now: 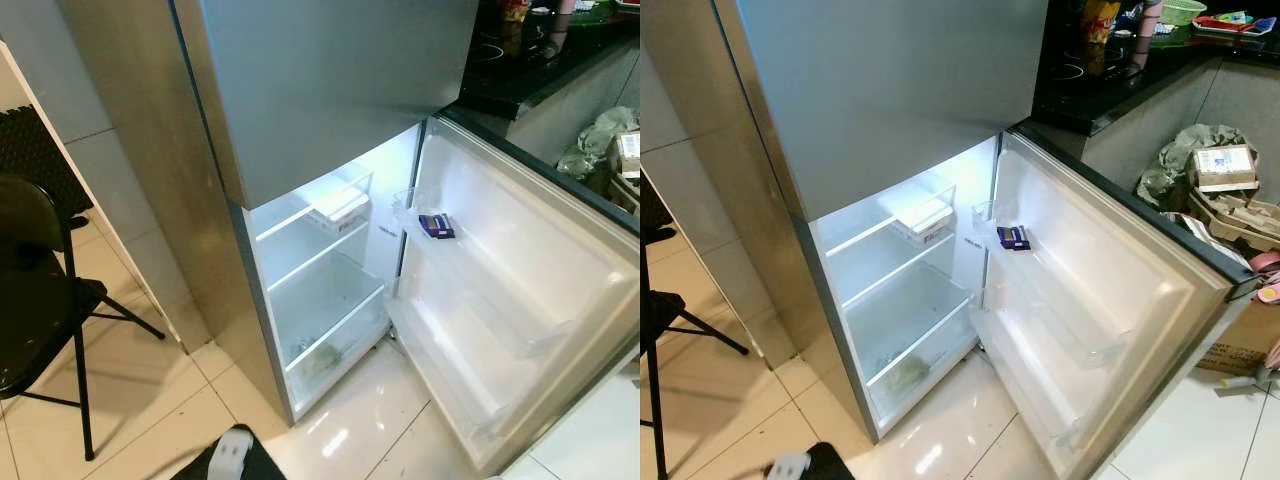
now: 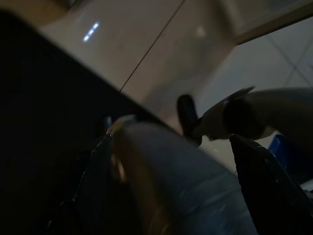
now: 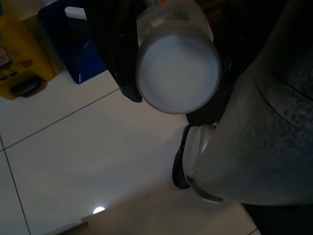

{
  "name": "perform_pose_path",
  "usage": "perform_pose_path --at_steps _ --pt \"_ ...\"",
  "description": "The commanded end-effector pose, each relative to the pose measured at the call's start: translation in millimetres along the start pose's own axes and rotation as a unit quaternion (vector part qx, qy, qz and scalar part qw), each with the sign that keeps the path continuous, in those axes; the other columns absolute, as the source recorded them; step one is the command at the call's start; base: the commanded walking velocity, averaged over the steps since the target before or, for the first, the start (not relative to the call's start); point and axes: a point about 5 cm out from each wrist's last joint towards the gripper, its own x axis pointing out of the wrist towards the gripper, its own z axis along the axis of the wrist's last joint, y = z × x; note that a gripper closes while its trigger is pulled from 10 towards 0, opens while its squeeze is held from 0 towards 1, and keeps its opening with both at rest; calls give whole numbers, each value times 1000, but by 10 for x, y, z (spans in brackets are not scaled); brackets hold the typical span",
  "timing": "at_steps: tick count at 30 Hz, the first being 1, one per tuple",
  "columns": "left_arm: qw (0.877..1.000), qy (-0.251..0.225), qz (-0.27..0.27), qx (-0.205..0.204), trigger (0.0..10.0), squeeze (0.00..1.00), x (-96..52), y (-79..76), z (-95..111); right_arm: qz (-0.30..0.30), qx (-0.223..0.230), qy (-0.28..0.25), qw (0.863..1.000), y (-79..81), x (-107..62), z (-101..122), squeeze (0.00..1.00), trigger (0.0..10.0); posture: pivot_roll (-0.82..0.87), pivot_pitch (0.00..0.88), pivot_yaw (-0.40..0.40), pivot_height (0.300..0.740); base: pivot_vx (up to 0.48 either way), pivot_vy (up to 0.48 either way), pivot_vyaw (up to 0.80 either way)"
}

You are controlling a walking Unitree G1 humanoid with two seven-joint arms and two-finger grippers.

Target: Restocking fridge

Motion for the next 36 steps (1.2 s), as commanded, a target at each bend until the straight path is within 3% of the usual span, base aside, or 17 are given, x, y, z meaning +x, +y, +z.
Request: perform_pose_path --at_steps 1,9,13,16,18,23,28,30,36 --pt "1000 12 23 4 10000 0 -7 17 -56 3 9 -15 1000 7 1 34 0 10000 25 0 -7 738 0 0 0" --pt "1000 -1 29 -1 10000 0 21 -3 -10 28 -10 -69 997 44 6 245 0 10000 28 0 -9 738 0 0 0" --pt "999 -12 22 20 10000 0 75 -40 125 33 1 -160 987 -25 -31 664 0 10000 22 0 -5 738 0 0 0" --pt "999 -14 21 19 10000 0 85 -49 145 32 4 -177 984 -49 -45 750 0 10000 22 0 -5 738 0 0 0" --pt "999 -17 15 26 10000 0 106 -80 168 54 -8 -248 967 -82 -122 1090 0 10000 19 0 -2 738 0 0 0" --pt "999 -15 12 29 10000 0 116 -99 161 56 -18 -311 949 -163 -227 1393 0 10000 18 0 -5 738 0 0 0" --pt "999 -10 9 31 10000 0 114 -117 106 -37 -85 -354 931 -462 -401 1747 0 10000 22 0 -12 738 0 0 0" --pt "999 -7 12 29 10000 0 106 -111 81 -90 -90 -357 925 -601 -456 1814 0 10000 24 0 -13 738 0 0 0" --pt "1000 -2 14 26 10000 0 94 -103 42 -146 -72 -394 905 -852 -624 1975 0 10000 26 0 -14 738 0 0 0"
